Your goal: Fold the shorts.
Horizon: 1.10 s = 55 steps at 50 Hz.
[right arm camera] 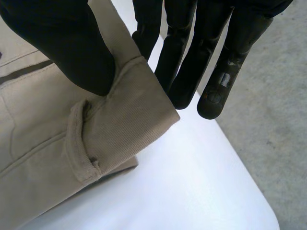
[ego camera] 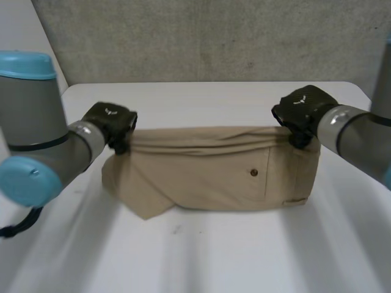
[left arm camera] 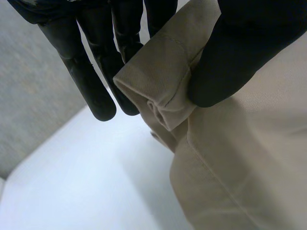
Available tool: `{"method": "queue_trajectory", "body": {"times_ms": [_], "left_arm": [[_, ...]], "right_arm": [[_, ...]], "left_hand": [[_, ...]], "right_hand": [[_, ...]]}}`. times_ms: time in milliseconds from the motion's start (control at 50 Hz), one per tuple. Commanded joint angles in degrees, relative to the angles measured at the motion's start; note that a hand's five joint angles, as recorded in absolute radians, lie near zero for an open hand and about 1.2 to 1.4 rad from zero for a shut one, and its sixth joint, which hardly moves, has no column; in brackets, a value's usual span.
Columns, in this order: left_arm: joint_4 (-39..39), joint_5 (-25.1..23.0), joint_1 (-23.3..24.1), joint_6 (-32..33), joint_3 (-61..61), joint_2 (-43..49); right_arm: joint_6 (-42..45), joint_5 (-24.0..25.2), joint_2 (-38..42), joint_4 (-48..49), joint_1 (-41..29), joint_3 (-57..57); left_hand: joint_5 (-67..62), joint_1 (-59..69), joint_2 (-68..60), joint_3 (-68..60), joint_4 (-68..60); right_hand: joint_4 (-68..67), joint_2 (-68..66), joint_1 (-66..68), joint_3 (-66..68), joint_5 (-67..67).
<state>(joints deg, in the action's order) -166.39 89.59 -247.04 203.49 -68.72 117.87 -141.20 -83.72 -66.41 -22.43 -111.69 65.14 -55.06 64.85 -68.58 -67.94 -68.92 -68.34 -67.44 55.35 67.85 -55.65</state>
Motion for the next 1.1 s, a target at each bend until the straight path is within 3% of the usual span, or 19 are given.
{"method": "queue_trajectory", "body": {"times_ms": [20,60,160,240,540,680,780,860,940,1100], "left_arm": [[-16.7,2.8,0.6,0.8,16.4,6.8],[-23.0,4.7,0.8,1.9,19.7,6.8],[-45.8,9.9,1.6,5.9,25.1,5.0],[-53.3,10.6,3.3,6.0,21.2,0.4],[-54.0,10.1,4.3,2.5,-13.3,-2.5],[-53.2,10.1,5.1,2.9,-20.6,7.4],[-47.9,9.9,4.6,3.0,-24.3,10.9],[-42.7,9.5,4.5,2.8,-25.1,8.6],[-38.5,8.0,3.7,2.4,-27.0,2.5],[-37.2,3.4,1.5,2.2,-33.7,-7.7]], "right_arm": [[-4.2,-5.7,7.1,15.8,-1.2,-10.9],[-4.3,-9.4,7.3,25.2,-1.2,-14.4],[-4.3,-12.1,4.5,47.0,-1.2,-16.4],[-5.0,-10.9,1.2,57.1,-1.4,-13.6],[-7.2,-6.4,2.2,43.0,-2.7,4.8],[-7.4,-6.2,9.4,38.1,-2.7,12.7],[-7.6,-6.3,11.3,36.5,-2.7,16.0],[-7.8,-6.2,10.4,34.7,-2.6,18.2],[-8.0,-6.0,7.8,33.2,-2.7,20.7],[-12.9,-5.3,3.0,31.8,-1.1,26.1]], "left_hand": [[-14.9,15.1,-11.4,-12.1,-11.1],[-14.9,15.1,-11.4,-12.1,-11.1],[-14.9,15.1,-11.4,-12.1,-11.1],[-14.9,15.1,-11.4,-12.1,-11.1],[-14.9,15.1,-11.4,-12.1,-11.1],[-14.9,15.1,-11.4,-12.1,-11.1],[22.9,-22.7,26.5,25.8,26.8],[35.5,-35.3,39.0,38.3,39.3],[41.2,-41.0,44.7,44.1,45.1],[42.6,-42.4,46.1,45.4,46.4]], "right_hand": [[-11.7,-12.6,24.7,12.1,-14.3],[-11.7,-12.6,24.7,12.1,-14.3],[-11.7,-12.6,24.7,12.1,-14.3],[-11.7,-12.6,24.7,12.1,-14.3],[-11.7,-12.6,24.7,12.1,-14.3],[-11.7,-12.6,24.7,12.1,-14.3],[-11.7,-12.6,24.7,12.1,-14.3],[-11.7,-12.6,24.7,12.1,-14.3],[-11.7,-12.6,24.7,12.1,-14.3],[-11.7,-12.6,24.7,12.1,-14.3]]}}
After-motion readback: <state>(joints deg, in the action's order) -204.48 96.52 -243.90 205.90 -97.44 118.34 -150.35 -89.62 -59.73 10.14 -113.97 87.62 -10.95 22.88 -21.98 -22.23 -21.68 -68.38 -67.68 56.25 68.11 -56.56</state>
